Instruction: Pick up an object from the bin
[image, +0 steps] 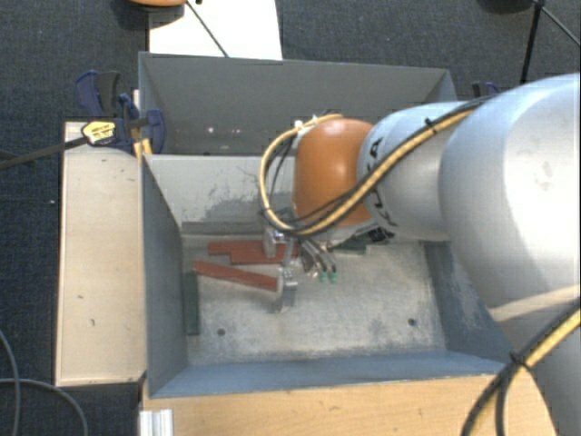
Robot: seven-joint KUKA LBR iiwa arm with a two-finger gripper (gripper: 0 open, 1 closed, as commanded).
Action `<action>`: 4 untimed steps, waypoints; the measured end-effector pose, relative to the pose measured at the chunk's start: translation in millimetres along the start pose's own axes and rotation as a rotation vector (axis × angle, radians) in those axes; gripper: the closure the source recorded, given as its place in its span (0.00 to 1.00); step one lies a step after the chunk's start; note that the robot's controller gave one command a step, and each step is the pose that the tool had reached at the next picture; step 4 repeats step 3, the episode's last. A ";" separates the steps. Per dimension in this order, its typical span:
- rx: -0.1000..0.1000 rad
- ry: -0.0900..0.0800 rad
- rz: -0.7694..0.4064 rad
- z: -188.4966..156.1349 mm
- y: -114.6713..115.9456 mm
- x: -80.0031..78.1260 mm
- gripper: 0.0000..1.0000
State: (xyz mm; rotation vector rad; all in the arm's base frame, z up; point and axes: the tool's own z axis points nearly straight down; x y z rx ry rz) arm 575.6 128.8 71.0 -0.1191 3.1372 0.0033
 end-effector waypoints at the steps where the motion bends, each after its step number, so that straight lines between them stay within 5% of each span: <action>1: 0.003 0.000 -0.004 -1.5 54.9 23.6 1.00; 2: 0.003 0.000 -0.004 -1.5 54.9 23.6 1.00; 3: -0.002 -0.009 -0.026 -194.6 84.9 36.7 1.00; 4: -0.002 -0.009 -0.026 -194.6 84.9 36.7 1.00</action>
Offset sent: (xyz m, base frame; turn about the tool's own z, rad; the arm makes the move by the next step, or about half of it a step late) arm 0.0000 0.0000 0.0000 0.0000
